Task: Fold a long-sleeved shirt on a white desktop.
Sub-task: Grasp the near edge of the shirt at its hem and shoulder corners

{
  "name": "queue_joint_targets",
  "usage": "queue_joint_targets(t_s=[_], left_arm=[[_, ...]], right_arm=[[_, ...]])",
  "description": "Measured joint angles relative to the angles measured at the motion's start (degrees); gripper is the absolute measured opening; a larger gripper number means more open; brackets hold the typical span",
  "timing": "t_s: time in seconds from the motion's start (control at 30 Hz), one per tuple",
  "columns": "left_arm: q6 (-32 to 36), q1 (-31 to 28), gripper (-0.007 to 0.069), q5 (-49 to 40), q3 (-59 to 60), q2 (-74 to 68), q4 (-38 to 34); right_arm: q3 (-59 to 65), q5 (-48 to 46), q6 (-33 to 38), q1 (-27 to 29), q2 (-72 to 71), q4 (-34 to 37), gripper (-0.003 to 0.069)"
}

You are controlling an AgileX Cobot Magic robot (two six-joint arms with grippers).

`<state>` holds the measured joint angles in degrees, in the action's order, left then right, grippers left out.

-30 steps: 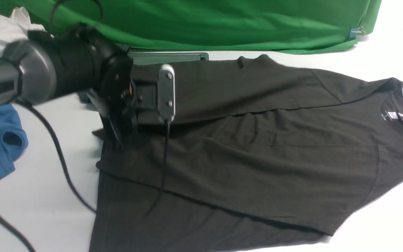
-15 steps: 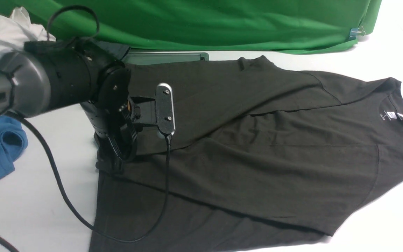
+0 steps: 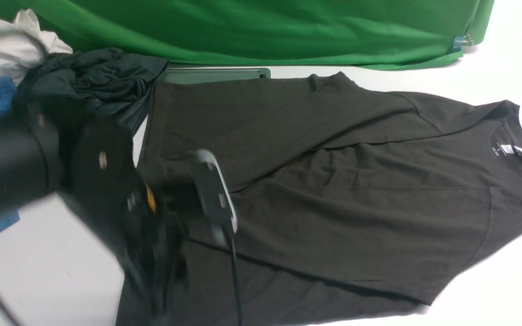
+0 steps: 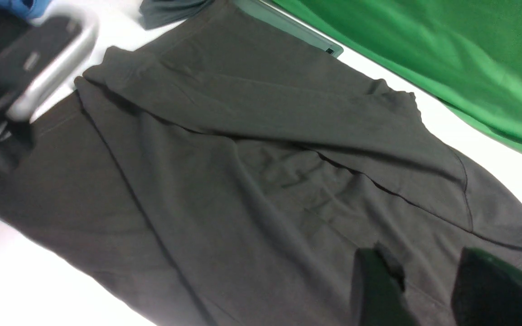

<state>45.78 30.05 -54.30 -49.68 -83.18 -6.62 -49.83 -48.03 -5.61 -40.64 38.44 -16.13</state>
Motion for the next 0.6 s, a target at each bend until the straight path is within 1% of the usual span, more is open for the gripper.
queue_joint_targets(t_s=[0.07, 0.2, 0.23, 0.3, 0.37, 0.43, 0.5, 0.6], left_arm=[[0.76, 1.51, 0.0246, 1.83, 3.16, -0.05, -0.17], [0.87, 1.84, 0.0386, 6.85, 7.1, -0.16, 1.53], [1.04, 1.84, 0.0432, 8.31, 8.06, -0.16, 2.34], [2.01, 1.84, 0.0492, 9.89, 9.58, -0.22, 3.91], [2.38, 1.84, 0.0519, 10.32, 10.31, -0.49, 5.77], [2.37, 1.84, 0.053, 10.58, 11.16, -0.88, 7.96], [2.42, 1.84, 0.053, 10.73, 12.37, -1.48, 9.68], [3.12, 1.84, 0.0528, 11.52, 13.75, -1.81, 10.17]], right_arm=[[0.0, 0.0, 0.0, 0.0, 0.0, 0.0, 0.024], [0.0, 0.05, 0.0, 0.0, 0.0, 0.0, 0.024], [0.0, 0.05, 0.0, 0.0, 0.0, 0.0, 0.024], [0.0, 0.1, 0.0, 0.0, 0.01, 0.0, 0.024], [0.0, 0.1, 0.0, 0.0, 0.06, 0.0, 0.024], [0.0, 0.1, 0.06, 0.0, 0.06, 0.0, 0.024], [0.0, 0.16, 0.05, 0.0, 0.06, 0.0, 0.024], [0.0, 0.23, 0.05, 0.0, 0.06, 0.0, 0.024]])
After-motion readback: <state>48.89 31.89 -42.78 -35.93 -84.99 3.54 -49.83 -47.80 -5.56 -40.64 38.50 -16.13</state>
